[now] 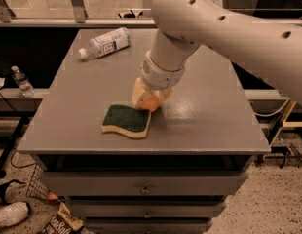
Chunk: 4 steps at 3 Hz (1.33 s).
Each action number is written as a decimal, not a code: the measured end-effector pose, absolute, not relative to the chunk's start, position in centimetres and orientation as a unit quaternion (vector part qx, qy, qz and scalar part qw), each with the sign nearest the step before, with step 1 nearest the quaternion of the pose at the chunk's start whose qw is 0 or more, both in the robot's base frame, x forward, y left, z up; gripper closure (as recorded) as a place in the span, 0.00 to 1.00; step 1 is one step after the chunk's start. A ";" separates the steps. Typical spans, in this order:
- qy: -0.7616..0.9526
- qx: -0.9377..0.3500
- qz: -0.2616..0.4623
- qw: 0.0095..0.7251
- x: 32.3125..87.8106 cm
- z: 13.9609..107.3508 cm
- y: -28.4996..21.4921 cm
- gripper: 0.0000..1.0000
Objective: Move orange near sponge
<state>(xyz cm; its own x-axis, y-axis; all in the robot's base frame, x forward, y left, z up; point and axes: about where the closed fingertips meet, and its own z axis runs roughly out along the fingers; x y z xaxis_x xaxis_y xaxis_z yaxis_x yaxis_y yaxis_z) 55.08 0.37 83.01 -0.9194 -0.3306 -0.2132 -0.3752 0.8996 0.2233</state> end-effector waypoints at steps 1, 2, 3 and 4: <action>0.971 -0.182 0.131 0.085 55.1 83.1 0.4 0.82; 0.971 -0.183 0.131 0.085 55.0 83.1 0.4 0.60; 0.971 -0.184 0.130 0.085 54.9 83.1 0.5 0.29; 0.970 -0.185 0.130 0.085 54.9 83.1 0.6 0.05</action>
Offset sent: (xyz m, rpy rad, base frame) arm 0.0000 0.0001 0.0012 0.0000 0.0003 0.0000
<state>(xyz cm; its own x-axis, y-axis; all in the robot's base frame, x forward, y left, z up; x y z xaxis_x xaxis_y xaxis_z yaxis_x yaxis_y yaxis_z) 54.88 0.61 83.14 -0.9172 -0.3368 -0.2129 -0.3810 0.8977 0.2213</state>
